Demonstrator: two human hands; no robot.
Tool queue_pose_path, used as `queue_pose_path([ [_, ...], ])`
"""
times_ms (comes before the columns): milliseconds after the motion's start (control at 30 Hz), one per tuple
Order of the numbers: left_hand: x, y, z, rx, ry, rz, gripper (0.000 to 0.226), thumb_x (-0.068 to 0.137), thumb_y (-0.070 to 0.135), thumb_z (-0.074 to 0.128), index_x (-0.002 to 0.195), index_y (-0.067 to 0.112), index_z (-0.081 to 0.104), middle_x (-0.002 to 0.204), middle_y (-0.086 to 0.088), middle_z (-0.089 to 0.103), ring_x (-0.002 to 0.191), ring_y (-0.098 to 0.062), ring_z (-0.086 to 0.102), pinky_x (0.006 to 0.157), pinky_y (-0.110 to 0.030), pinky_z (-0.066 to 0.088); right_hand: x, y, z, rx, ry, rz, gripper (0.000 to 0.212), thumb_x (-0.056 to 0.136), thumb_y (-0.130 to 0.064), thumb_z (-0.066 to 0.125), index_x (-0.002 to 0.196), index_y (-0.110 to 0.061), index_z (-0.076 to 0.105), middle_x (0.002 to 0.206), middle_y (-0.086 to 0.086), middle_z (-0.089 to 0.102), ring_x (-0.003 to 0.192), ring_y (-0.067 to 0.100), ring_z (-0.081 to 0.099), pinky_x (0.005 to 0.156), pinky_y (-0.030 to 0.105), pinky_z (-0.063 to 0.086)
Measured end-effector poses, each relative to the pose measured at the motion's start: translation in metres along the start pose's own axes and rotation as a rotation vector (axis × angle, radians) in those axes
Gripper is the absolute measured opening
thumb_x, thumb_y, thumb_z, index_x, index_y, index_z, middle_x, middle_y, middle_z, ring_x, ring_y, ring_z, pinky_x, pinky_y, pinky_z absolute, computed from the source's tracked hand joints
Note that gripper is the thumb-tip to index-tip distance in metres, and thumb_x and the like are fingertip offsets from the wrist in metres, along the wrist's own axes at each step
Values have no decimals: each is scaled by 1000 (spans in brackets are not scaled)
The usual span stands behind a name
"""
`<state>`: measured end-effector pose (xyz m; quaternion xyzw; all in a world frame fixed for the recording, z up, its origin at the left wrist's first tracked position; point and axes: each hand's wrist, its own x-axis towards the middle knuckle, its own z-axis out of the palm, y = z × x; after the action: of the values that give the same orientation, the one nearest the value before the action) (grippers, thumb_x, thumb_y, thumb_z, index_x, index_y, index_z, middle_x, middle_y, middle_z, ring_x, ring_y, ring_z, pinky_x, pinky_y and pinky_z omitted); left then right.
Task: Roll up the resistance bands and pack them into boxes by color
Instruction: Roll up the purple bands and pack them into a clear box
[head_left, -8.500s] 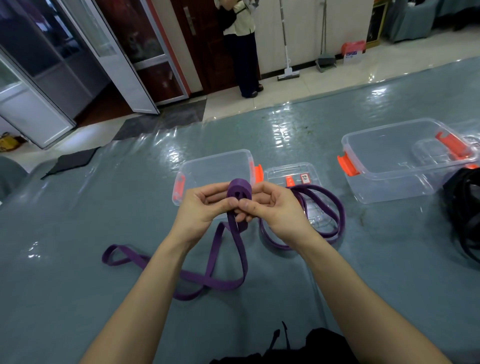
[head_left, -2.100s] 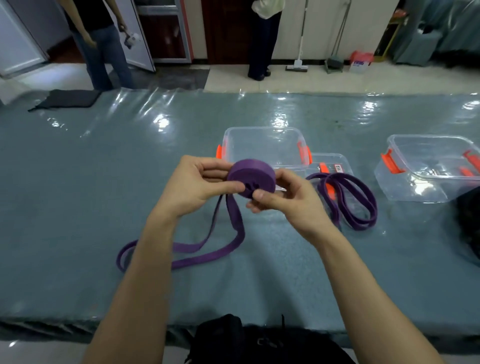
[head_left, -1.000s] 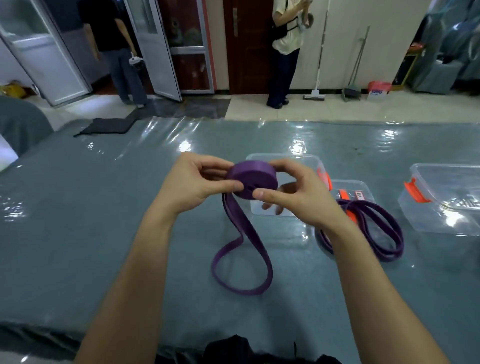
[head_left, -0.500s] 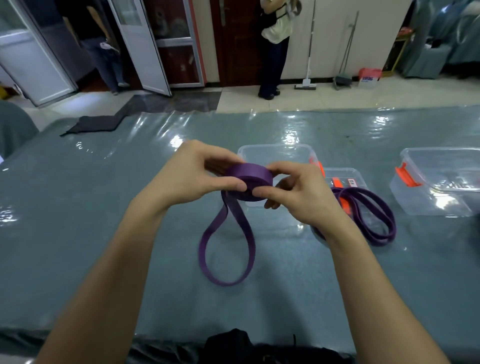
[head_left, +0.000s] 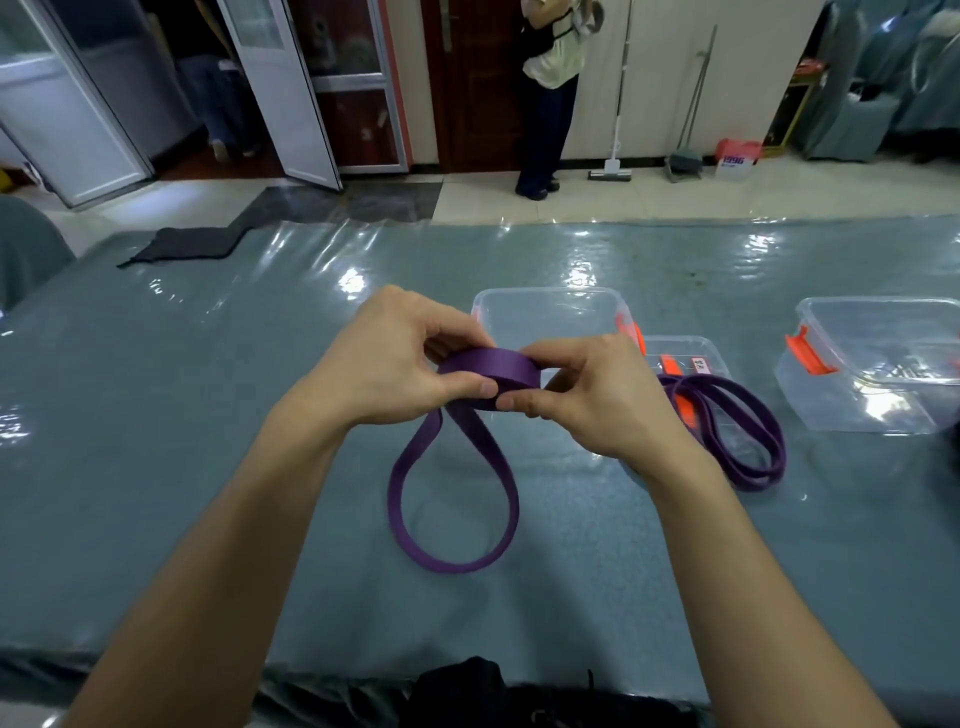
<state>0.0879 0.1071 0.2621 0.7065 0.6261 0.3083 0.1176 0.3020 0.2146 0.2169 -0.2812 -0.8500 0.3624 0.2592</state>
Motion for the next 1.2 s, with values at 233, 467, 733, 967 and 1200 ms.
queue_pose_path([
  [233, 0, -4, 10, 35, -16, -8, 35, 82, 40, 91, 114, 30, 84, 95, 14, 83, 92, -4, 79, 92, -33, 64, -2, 8, 1, 93, 3, 14, 19, 85, -36, 90, 100, -35, 79, 72, -15, 76, 62, 11, 76, 70, 8, 50],
  [467, -6, -25, 5, -649, 177, -135, 39, 76, 21, 98, 109, 37, 86, 110, 0, 85, 107, -21, 82, 94, -29, 64, 4, 4, 1, 752, 153, 34, 24, 91, -9, 84, 111, -1, 75, 103, 19, 79, 62, 34, 75, 62, 38, 64],
  [733, -4, -33, -20, -601, 198, -204, 44, 70, 43, 100, 108, 27, 87, 104, -7, 85, 98, -27, 83, 87, -31, 67, 10, 1, 35, 887, -50, 119, 45, 91, -15, 84, 129, -11, 60, 130, 14, 72, 88, 39, 81, 80, 45, 66],
  [967, -1, -18, -25, 76, -67, -77, 24, 79, 26, 98, 100, 27, 88, 83, 14, 83, 78, -1, 79, 79, -35, 68, 12, 8, 27, -36, -117, 25, 52, 80, -59, 89, 124, -42, 66, 107, -23, 74, 65, 9, 76, 66, 27, 57],
  [1200, 6, -6, -20, 191, -176, -4, 30, 78, 31, 98, 106, 31, 88, 86, 14, 83, 82, -4, 79, 82, -34, 63, 11, 10, 32, -177, -60, -65, 20, 88, -42, 86, 101, -30, 77, 69, -7, 75, 67, 9, 73, 69, 35, 57],
])
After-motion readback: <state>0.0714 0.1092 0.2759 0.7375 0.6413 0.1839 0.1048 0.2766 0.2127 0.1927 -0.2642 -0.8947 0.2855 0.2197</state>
